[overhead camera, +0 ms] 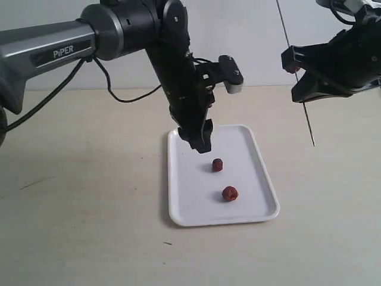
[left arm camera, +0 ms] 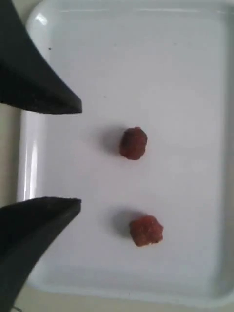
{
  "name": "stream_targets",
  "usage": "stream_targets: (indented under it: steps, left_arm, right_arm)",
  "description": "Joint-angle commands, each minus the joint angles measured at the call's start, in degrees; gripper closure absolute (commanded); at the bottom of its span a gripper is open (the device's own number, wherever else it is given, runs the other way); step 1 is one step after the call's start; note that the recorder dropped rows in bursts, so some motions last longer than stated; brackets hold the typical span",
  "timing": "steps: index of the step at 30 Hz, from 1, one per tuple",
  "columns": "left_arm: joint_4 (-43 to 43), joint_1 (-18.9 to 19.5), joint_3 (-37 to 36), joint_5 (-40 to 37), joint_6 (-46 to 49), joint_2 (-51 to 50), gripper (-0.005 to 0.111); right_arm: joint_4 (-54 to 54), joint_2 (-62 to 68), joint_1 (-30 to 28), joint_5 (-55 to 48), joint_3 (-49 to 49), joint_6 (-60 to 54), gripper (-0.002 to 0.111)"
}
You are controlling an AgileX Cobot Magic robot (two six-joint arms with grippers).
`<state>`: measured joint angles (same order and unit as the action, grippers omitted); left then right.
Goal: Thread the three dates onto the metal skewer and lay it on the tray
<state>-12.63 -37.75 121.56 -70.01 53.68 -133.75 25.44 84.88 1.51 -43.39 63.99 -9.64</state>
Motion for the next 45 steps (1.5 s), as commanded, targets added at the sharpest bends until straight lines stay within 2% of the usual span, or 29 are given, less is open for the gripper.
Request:
stream_targets:
  steps: [1,7,16,25,45]
  left_arm:
    - [-0.58,-2.19,-0.10,0.19,8.06,-0.38,0.055]
    - [0.07,-2.94,-0.10,2.67,13.41,-2.71,0.055]
    - [1.71,-2.94,-0.10,10.09,13.33,-5.87,0.055]
    - [1.82,-2.94,-0.10,10.58,13.21,-8.88,0.055]
    - [0.41,-2.94,-0.10,12.80,11.88,-8.88,0.055]
  right_arm:
    - [-1.69,-0.53,-0.36,-0.80,0.43,0.87,0.108]
    - [-1.84,-0.53,-0.36,-0.83,0.43,0.87,0.108]
    - [-1.93,-0.53,-0.36,-0.21,0.43,0.72,0.108]
    - [-1.93,-0.53,-0.36,-0.21,0.43,0.25,0.108]
    - [-1.93,-0.53,-0.36,0.00,0.43,-0.41,0.108]
